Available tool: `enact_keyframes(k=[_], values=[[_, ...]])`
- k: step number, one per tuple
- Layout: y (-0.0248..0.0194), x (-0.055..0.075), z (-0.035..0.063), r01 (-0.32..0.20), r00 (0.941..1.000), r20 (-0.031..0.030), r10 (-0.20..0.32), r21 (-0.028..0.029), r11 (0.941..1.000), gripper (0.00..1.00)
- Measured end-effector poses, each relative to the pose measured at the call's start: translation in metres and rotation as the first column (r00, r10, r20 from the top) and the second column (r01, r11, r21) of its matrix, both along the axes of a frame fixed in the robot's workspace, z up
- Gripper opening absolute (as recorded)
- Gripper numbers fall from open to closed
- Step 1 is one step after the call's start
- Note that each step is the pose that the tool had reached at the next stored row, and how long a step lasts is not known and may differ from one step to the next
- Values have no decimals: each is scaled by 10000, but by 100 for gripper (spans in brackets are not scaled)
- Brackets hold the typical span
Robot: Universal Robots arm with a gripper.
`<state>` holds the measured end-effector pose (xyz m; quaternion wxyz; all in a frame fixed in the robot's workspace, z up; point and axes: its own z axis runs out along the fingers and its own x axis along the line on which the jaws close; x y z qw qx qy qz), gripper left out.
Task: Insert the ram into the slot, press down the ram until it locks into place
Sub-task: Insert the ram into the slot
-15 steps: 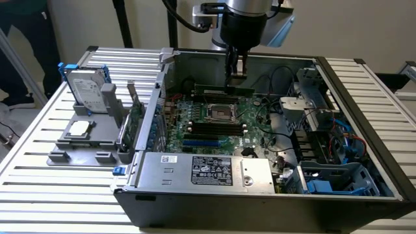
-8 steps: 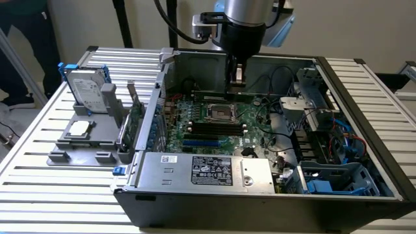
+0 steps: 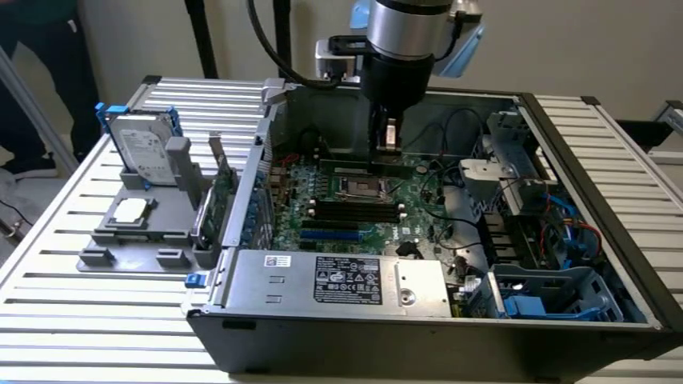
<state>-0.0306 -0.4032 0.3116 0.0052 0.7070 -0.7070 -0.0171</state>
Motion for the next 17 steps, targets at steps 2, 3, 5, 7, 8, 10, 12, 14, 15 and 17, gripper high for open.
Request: enact_keyframes(k=[2, 3, 5, 7, 8, 10, 12, 14, 15, 17], values=[[-6, 0, -38, 0, 10000, 1, 0, 0, 10000, 13], [-9, 0, -56, 0, 10000, 2, 0, 1, 10000, 13], [-14, 0, -93, 0, 10000, 1, 0, -1, 10000, 13], [-20, 0, -165, 0, 10000, 2, 0, 0, 10000, 13], [-21, 0, -183, 0, 10000, 1, 0, 0, 10000, 13], [-24, 0, -220, 0, 10000, 1, 0, 0, 10000, 13], [-24, 0, -257, 0, 10000, 2, 0, 1, 10000, 13], [-25, 0, -292, 0, 10000, 1, 0, -1, 10000, 13], [-25, 0, -312, -1, 10000, 1, 1, 0, 10000, 13], [-25, -1, -348, -1, 10000, 2, 1, 1, 10000, 13]])
